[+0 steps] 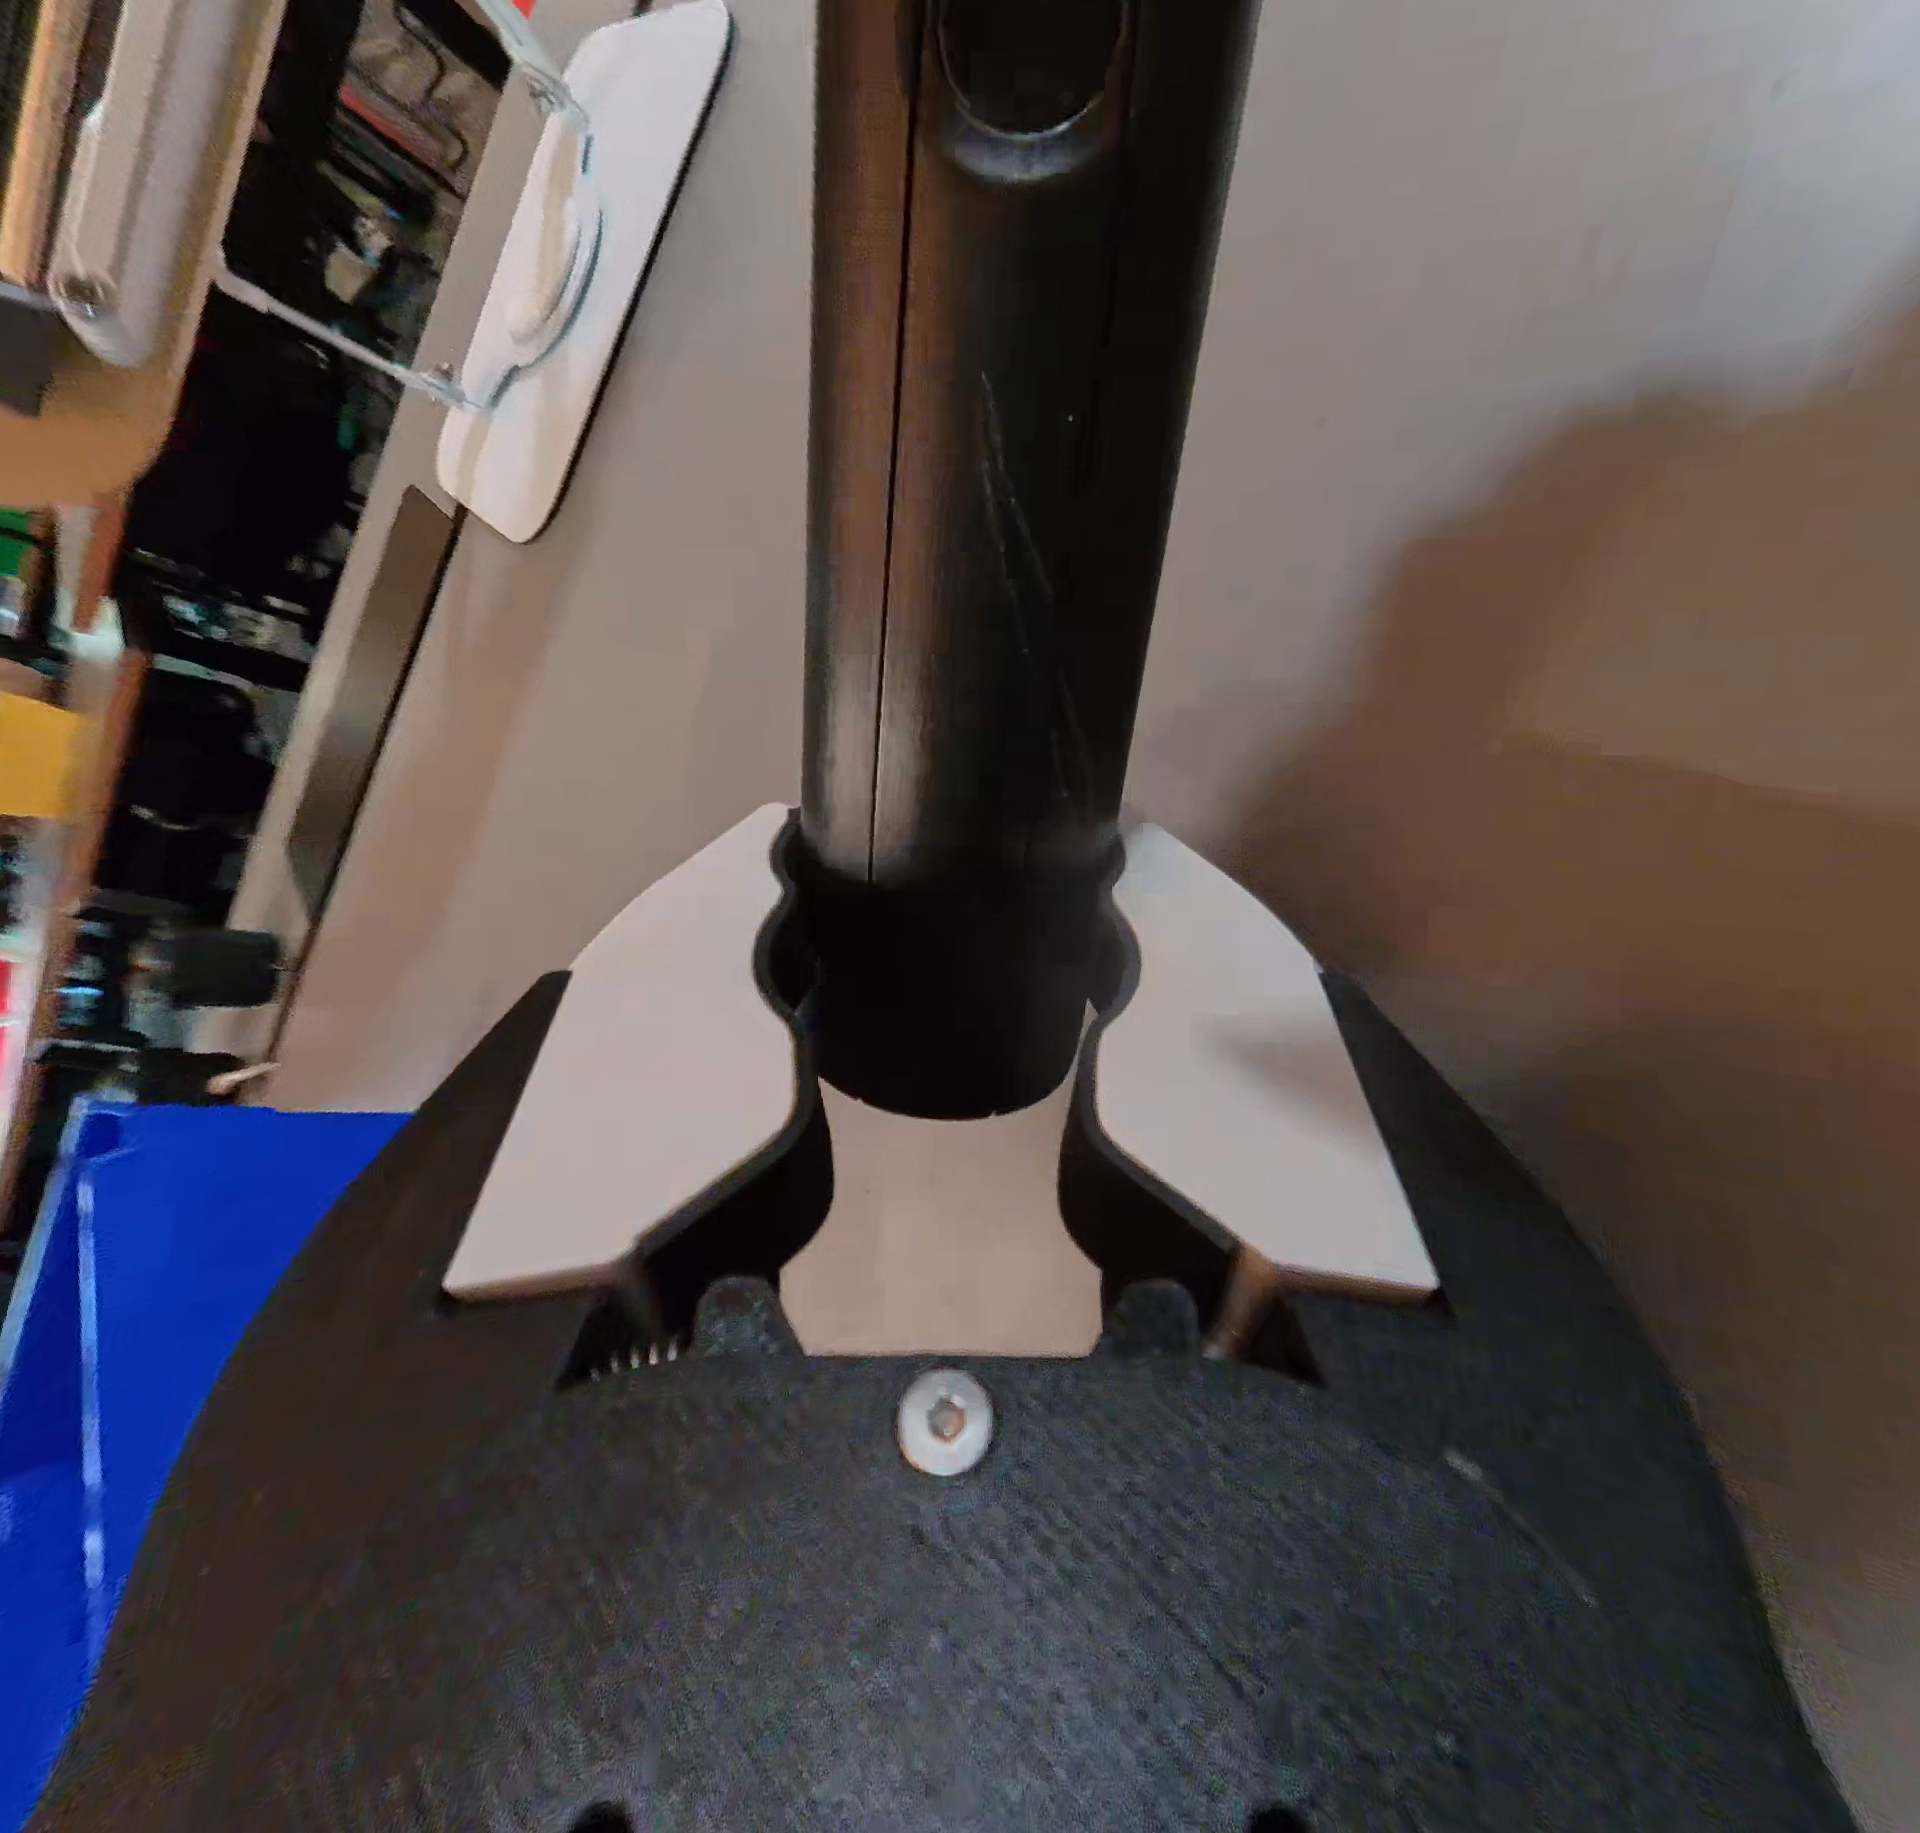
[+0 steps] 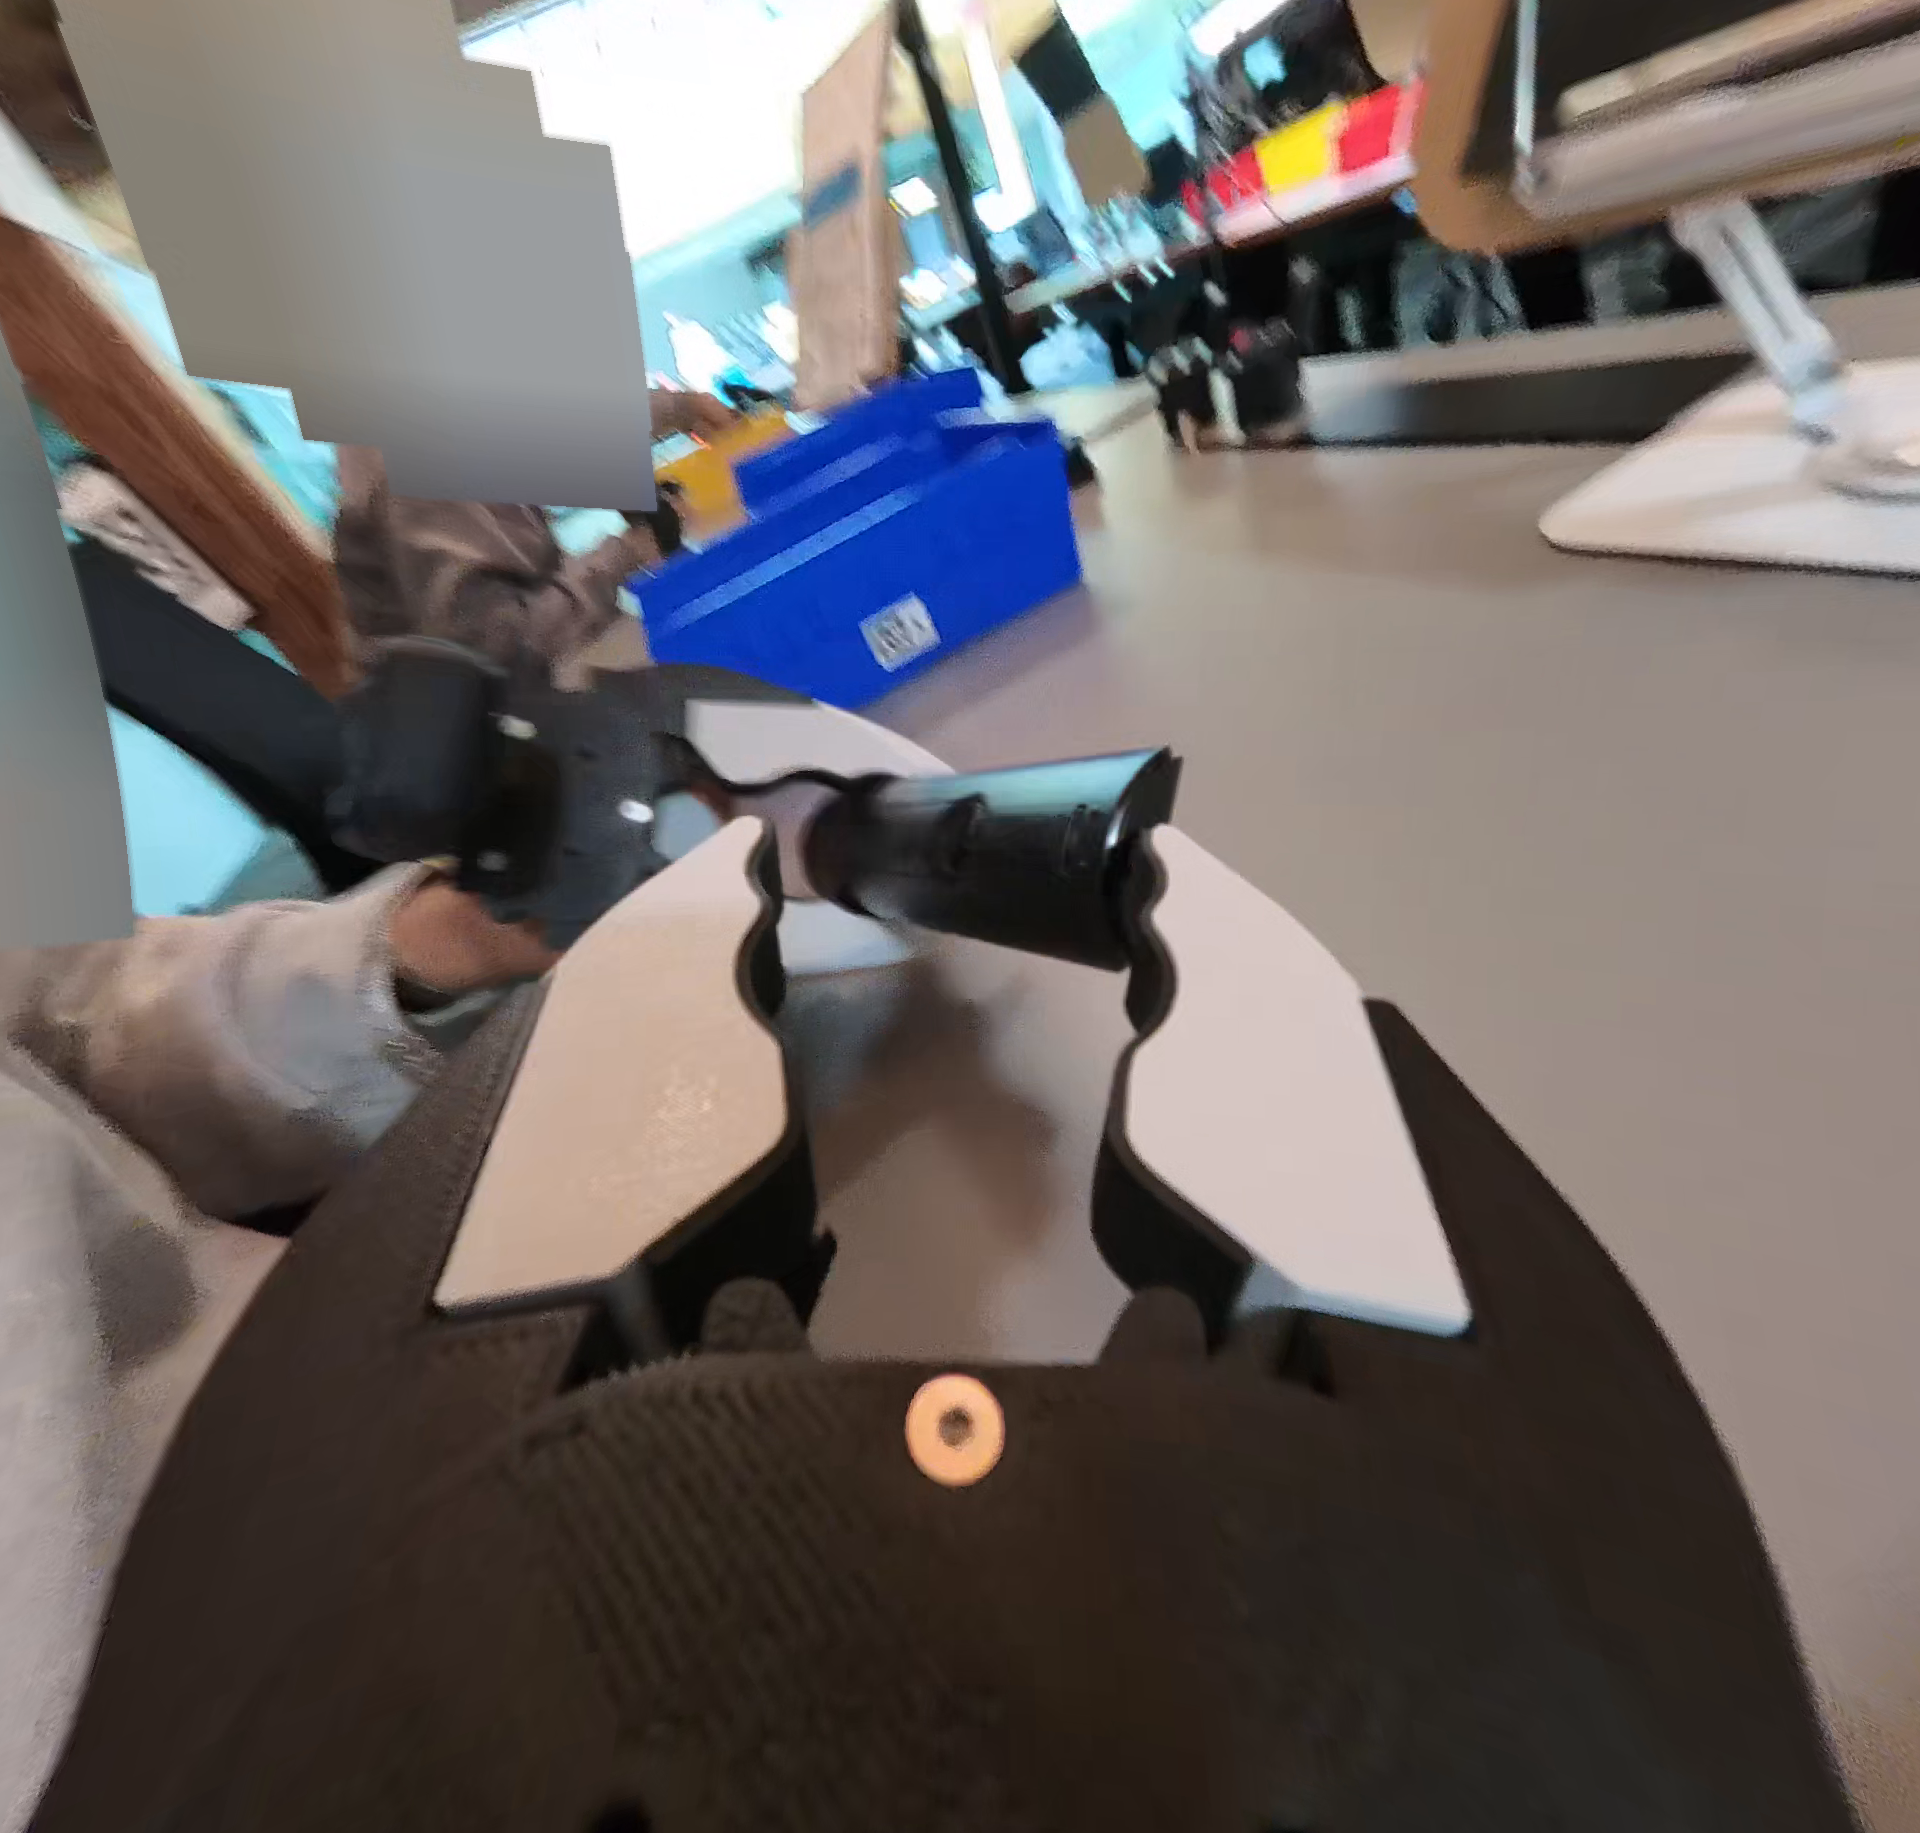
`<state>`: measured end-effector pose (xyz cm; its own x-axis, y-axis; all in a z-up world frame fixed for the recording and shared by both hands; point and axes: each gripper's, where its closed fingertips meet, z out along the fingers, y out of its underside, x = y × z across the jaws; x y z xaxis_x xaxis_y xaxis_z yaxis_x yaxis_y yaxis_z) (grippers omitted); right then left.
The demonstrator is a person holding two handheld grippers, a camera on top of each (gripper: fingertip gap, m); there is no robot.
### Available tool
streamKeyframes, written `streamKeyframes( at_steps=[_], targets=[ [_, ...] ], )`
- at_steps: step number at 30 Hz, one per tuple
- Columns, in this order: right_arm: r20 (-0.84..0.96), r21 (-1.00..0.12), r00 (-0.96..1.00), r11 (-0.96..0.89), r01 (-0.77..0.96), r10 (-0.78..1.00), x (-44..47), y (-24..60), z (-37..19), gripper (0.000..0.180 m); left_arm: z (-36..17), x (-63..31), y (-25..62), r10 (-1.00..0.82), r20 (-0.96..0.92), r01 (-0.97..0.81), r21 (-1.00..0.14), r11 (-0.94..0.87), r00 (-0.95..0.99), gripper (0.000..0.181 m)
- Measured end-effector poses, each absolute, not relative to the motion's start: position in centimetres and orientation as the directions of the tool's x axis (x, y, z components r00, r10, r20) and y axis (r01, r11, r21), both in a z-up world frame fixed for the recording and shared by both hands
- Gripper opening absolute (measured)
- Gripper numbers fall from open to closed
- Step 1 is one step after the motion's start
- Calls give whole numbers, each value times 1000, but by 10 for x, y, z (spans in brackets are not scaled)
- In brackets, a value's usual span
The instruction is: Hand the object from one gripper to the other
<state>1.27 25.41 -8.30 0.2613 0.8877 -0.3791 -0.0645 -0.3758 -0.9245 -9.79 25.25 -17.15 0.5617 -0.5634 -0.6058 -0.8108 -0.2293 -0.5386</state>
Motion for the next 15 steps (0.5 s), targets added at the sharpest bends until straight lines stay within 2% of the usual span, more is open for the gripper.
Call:
streamKeyframes(
  at_steps=[2,4,7,12,15],
  targets=[
    [-363,-917,344,-397,31,866,15,262,-103,46,-173,-98,252,-552,-659,-851,-477,-218,511,51],
    [-395,-897,343,-438,54,852,19,265,-108,33,-173,-100,253,-544,-692,-873,-448,-190,474,51],
    [-475,-865,323,-501,-2,819,24,271,-109,47,-170,-93,252,-557,-656,-844,-509,-171,508,52],
    [-475,-866,332,-499,-14,815,23,276,-113,63,-165,-89,251,-548,-681,-853,-506,-128,486,52],
    [-479,-864,306,-503,-3,822,21,273,-115,58,-167,-86,250,-557,-684,-858,-502,-110,471,52]
  ],
)
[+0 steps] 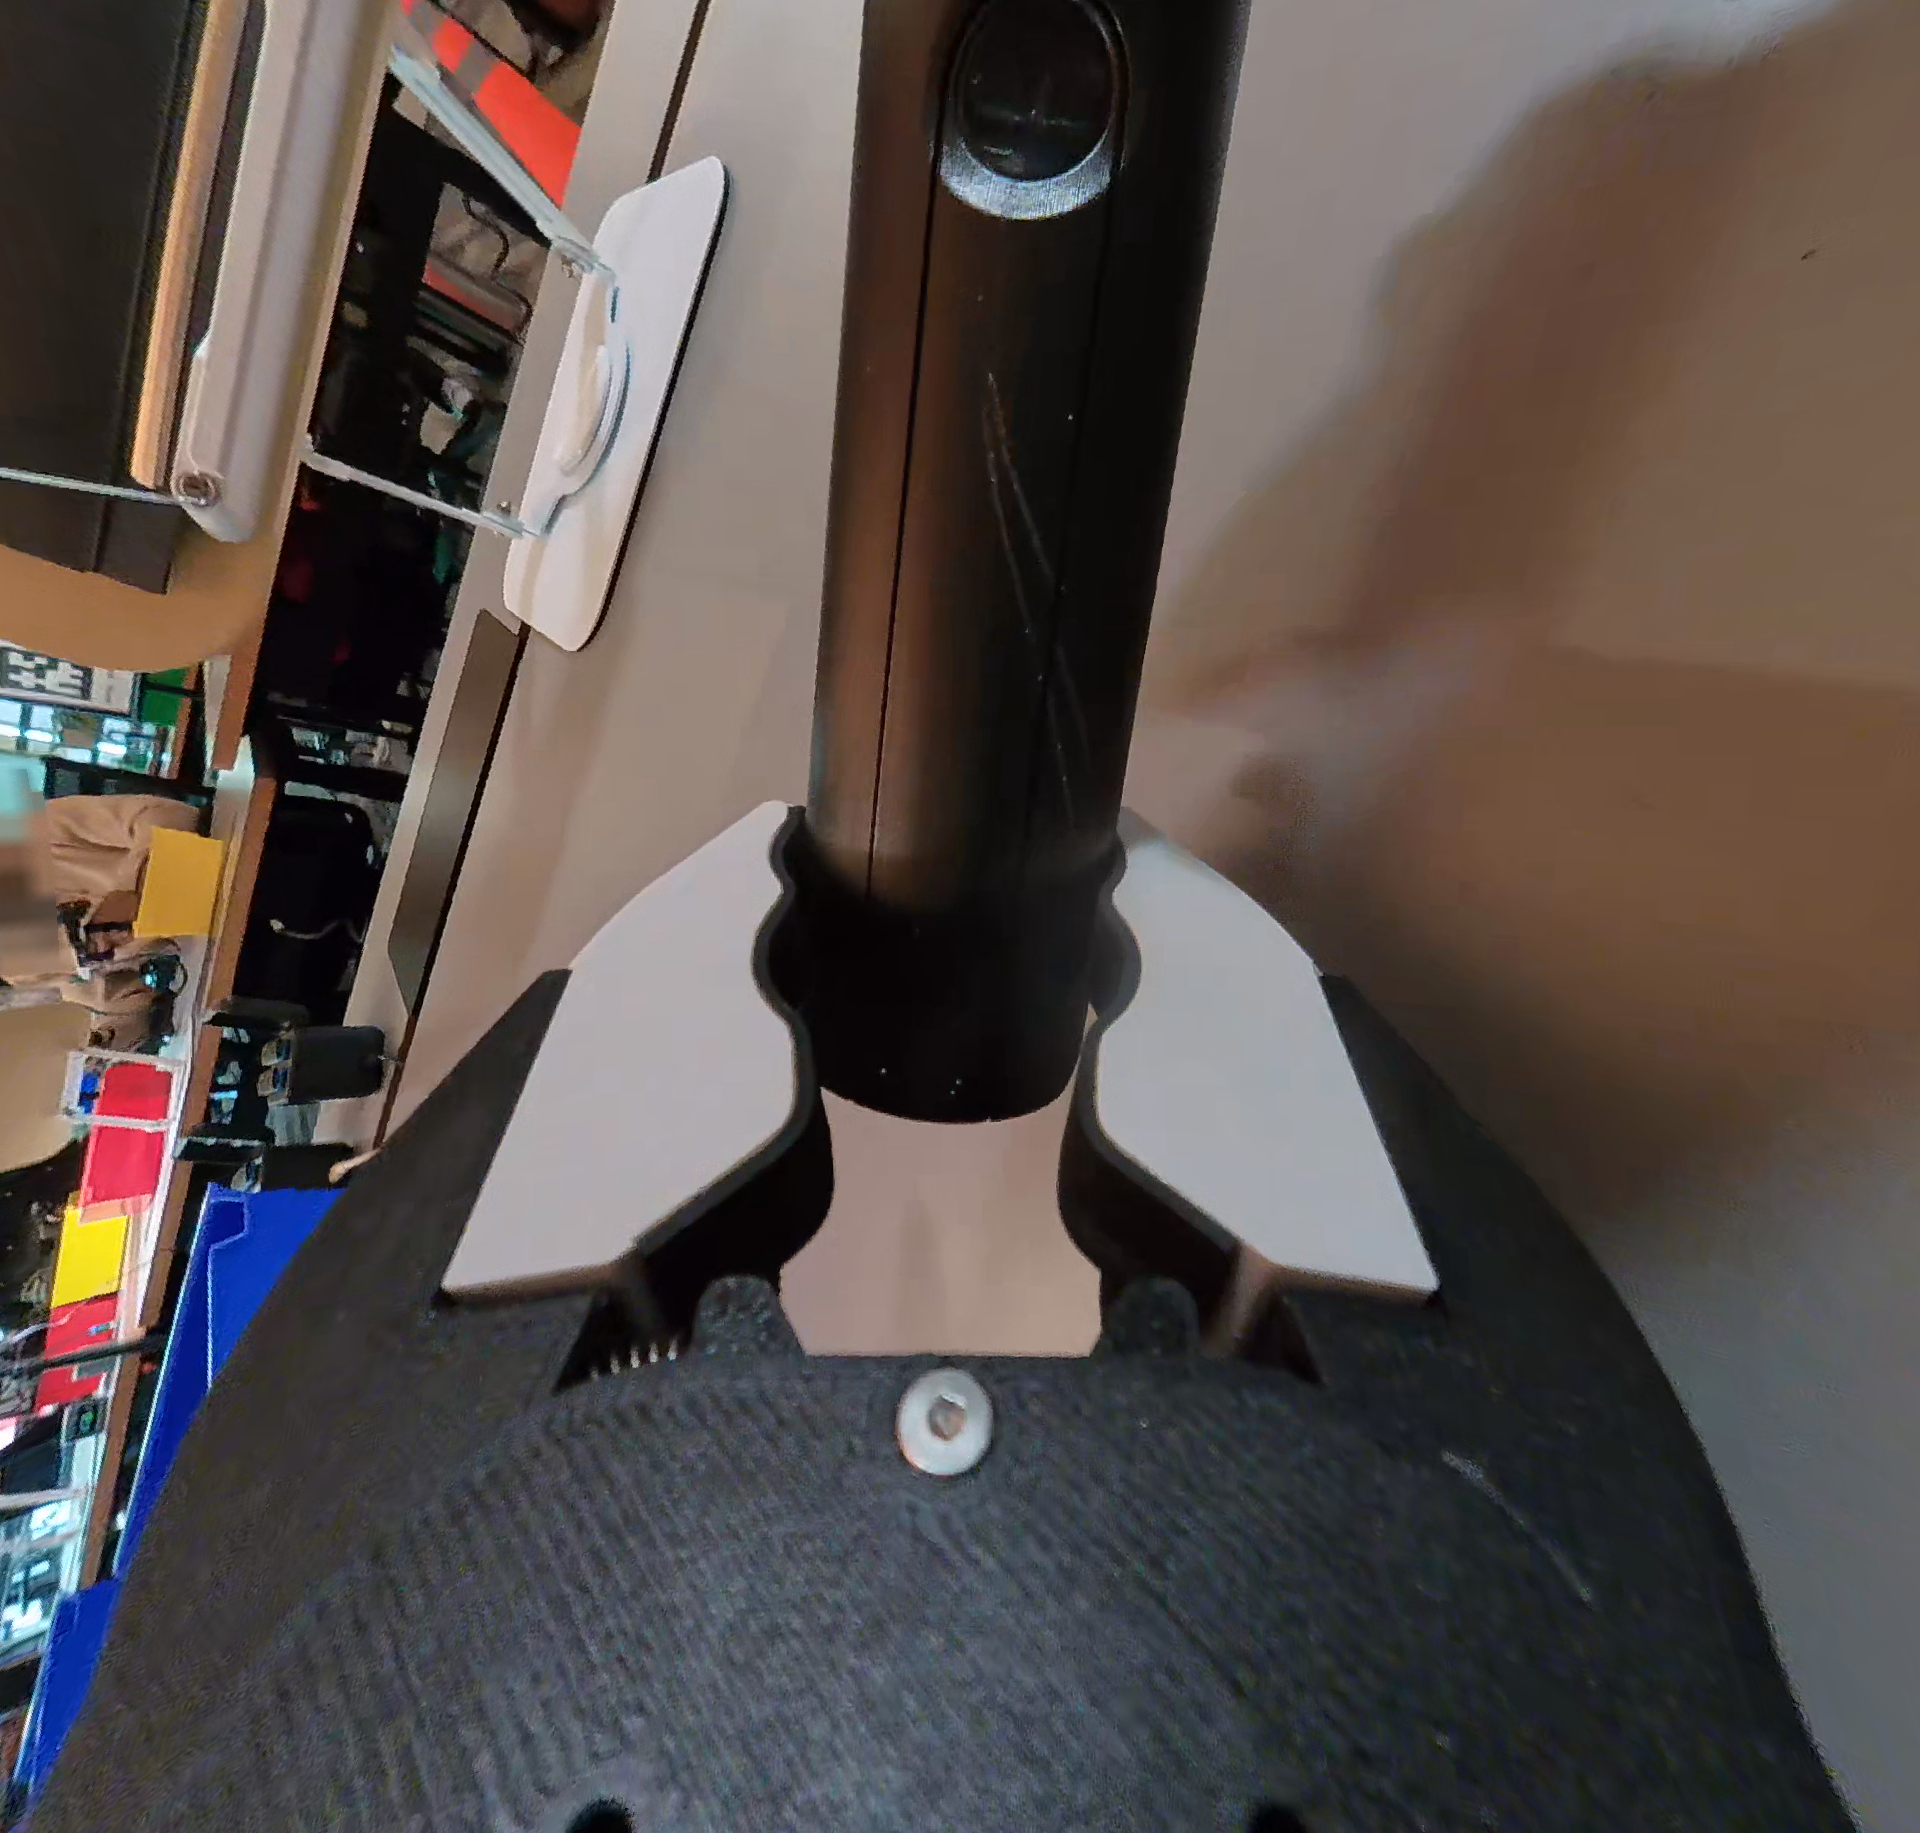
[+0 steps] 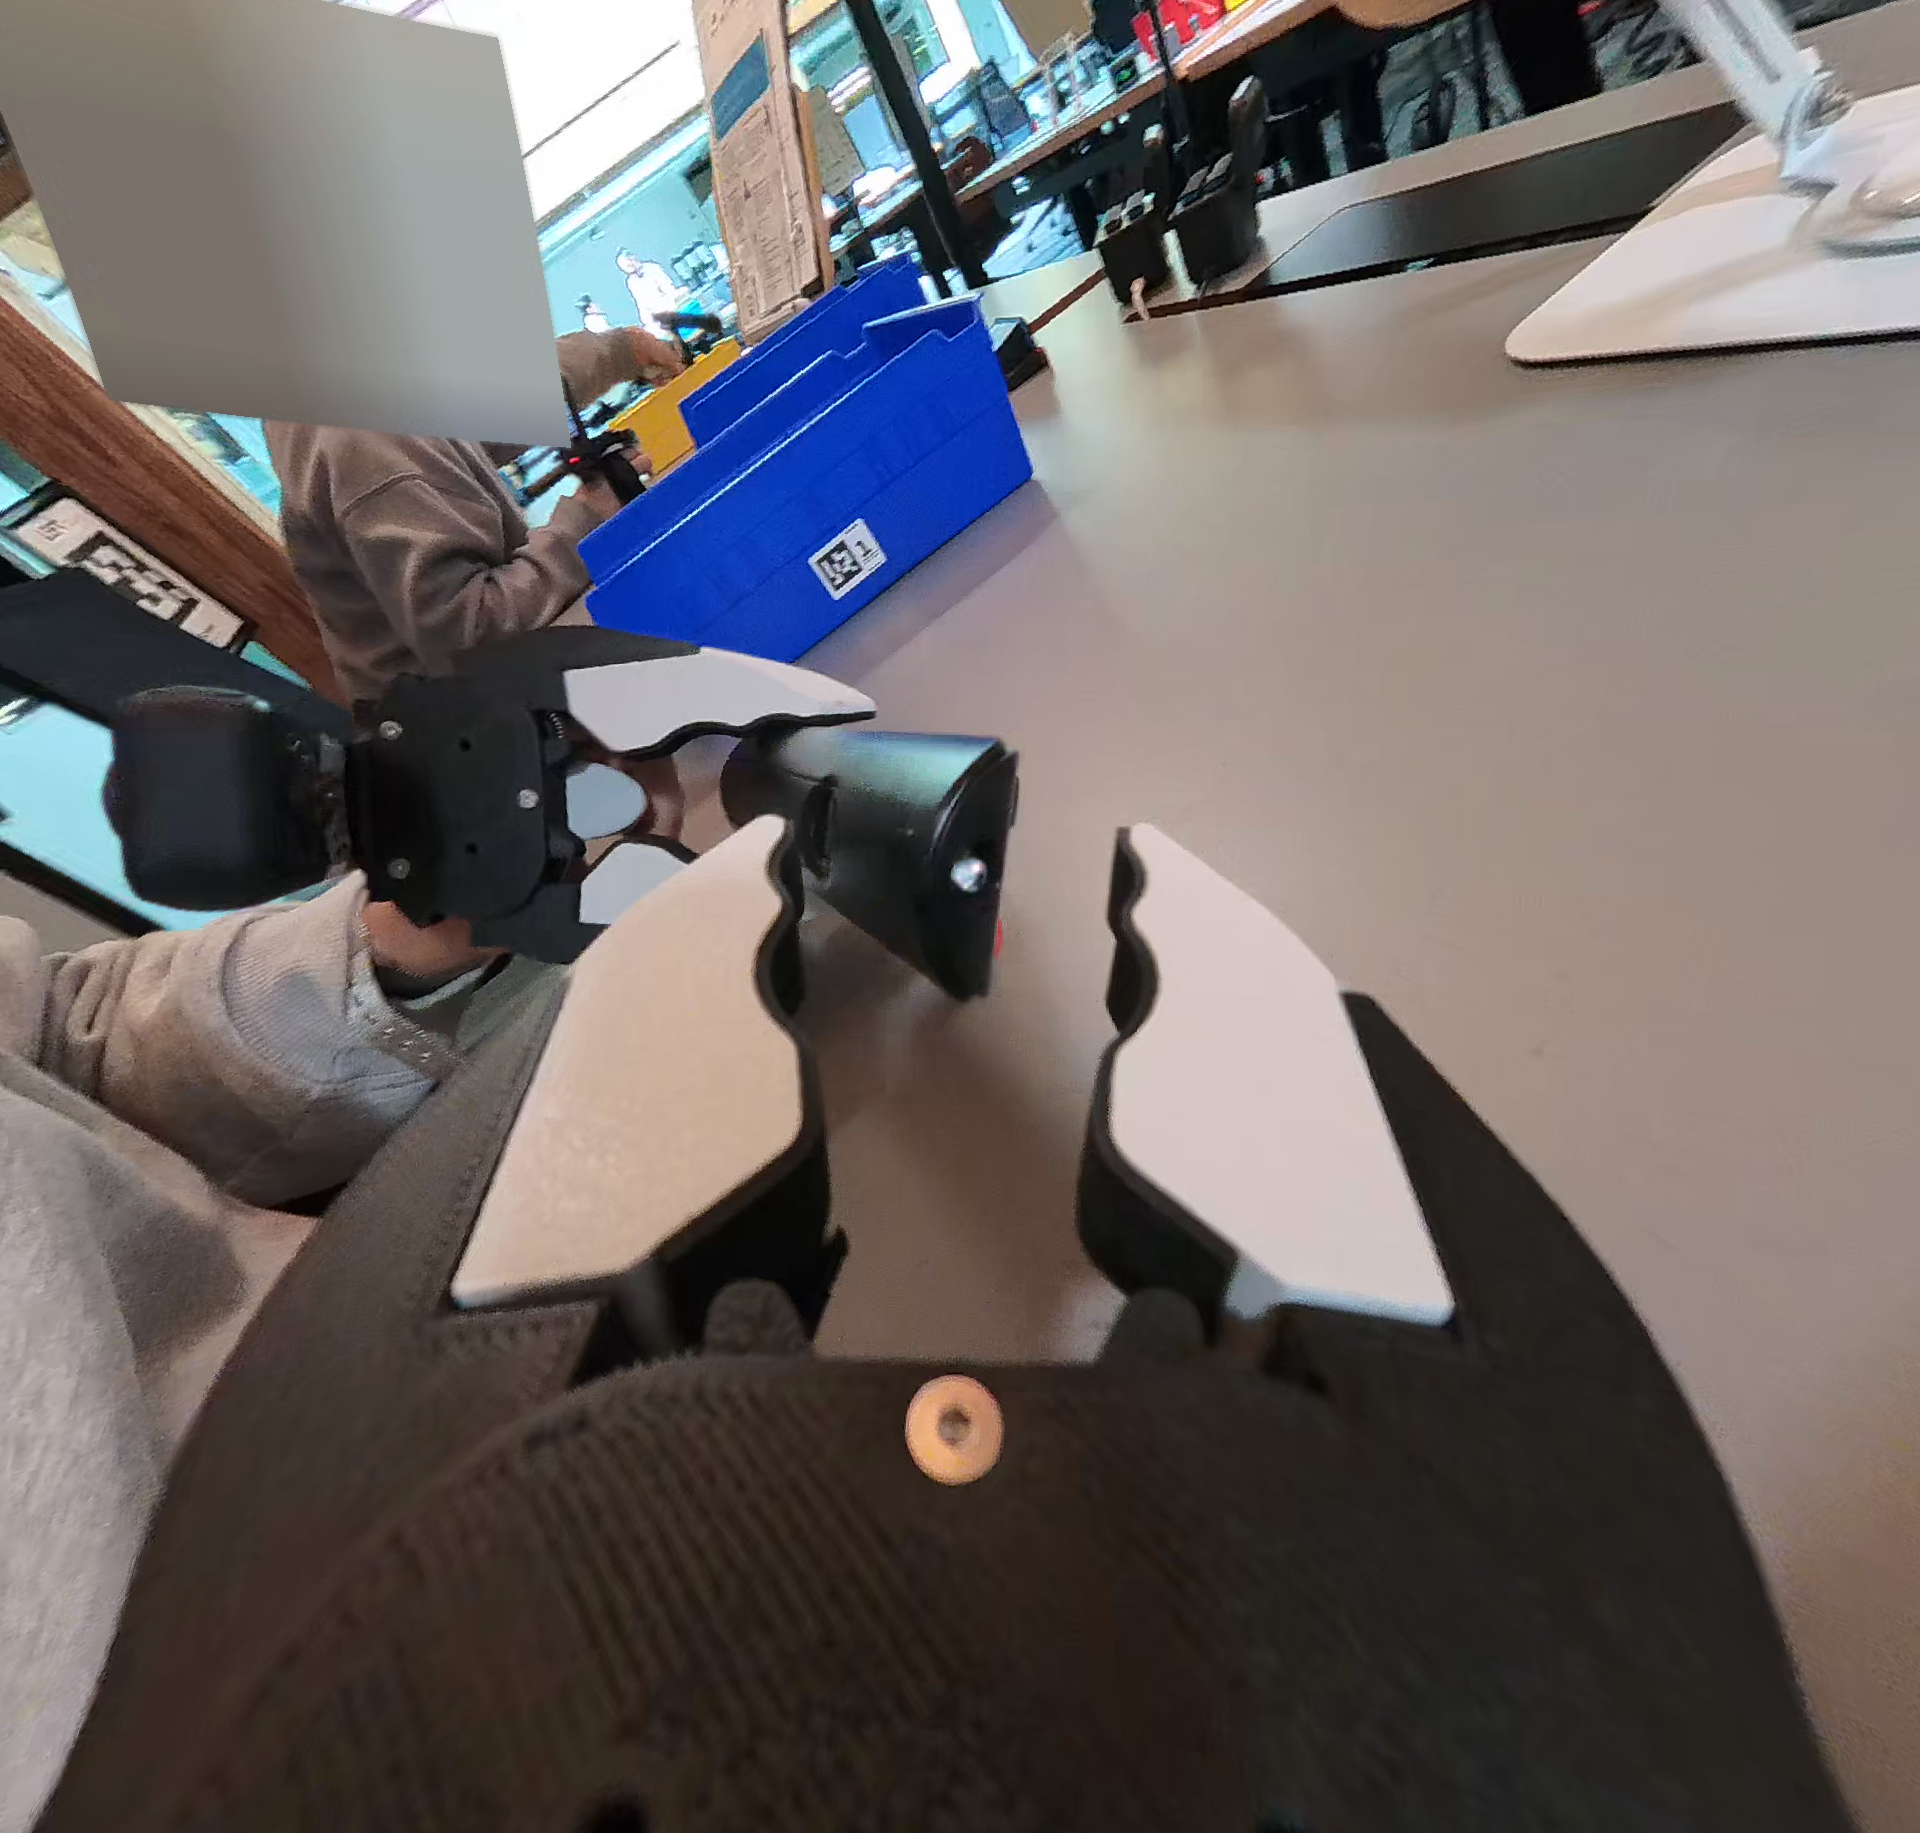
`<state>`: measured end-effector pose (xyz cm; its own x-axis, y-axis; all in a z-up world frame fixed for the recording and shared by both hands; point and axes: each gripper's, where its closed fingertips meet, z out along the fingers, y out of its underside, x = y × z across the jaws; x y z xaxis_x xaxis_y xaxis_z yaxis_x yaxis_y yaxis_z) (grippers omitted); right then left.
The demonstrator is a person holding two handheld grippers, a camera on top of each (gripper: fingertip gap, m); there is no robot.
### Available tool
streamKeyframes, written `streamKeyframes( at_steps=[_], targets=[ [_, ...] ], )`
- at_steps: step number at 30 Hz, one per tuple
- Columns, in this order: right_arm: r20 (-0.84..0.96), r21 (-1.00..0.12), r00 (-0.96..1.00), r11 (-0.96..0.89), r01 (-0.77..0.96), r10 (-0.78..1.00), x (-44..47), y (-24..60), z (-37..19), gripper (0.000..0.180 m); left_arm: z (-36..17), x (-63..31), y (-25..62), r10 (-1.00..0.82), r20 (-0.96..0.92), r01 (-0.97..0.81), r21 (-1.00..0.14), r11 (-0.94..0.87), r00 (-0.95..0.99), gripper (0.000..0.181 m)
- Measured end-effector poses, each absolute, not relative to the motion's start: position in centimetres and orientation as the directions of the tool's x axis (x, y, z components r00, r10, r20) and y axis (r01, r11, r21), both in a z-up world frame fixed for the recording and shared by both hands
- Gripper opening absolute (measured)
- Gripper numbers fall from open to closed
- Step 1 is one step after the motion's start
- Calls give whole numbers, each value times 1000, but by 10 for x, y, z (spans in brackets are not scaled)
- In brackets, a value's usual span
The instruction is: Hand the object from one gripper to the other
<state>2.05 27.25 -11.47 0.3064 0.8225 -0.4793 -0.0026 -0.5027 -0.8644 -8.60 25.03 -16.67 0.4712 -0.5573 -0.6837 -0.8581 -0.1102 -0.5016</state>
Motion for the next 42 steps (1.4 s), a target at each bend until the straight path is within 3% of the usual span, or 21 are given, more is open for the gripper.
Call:
streamKeyframes(
  at_steps=[2,4,7,12,14,19,23,26,32,36,42],
  targets=[
    [-506,-850,248,-526,18,826,15,264,-117,49,-165,-81,248,-564,-689,-859,-507,-75,455,52],
    [-542,-828,178,-558,58,822,8,252,-120,30,-163,-75,246,-565,-701,-862,-505,-37,435,52],
    [-581,-801,124,-592,86,805,6,244,-119,27,-166,-77,248,-552,-719,-872,-488,-30,422,52],
    [-617,-782,89,-622,44,782,6,244,-112,25,-165,-76,251,-557,-643,-798,-599,-61,525,55],
    [-647,-760,73,-650,11,759,9,246,-108,25,-159,-78,254,-546,-588,-737,-671,-84,597,75],
    [-721,-689,11,-716,-108,692,19,257,-97,25,-147,-85,259,-570,-257,-435,-878,-200,780,96],
    [-740,-654,-38,-732,-192,671,25,263,-87,24,-130,-72,251,-668,167,-68,-948,-310,726,100],
    [-725,-661,-60,-718,-218,686,27,262,-81,24,-118,-60,241,-715,415,131,-899,-419,562,100],
    [-671,-703,-110,-677,-217,733,22,250,-70,25,-87,-54,226,-712,672,381,-724,-575,202,86],
    [-644,-735,-103,-650,-192,758,17,245,-71,25,-76,-61,223,-686,726,446,-632,-633,55,70],
    [-621,-760,-97,-627,-170,778,14,239,-72,25,-79,-51,214,-716,696,375,-681,-629,63,50]
  ],
)
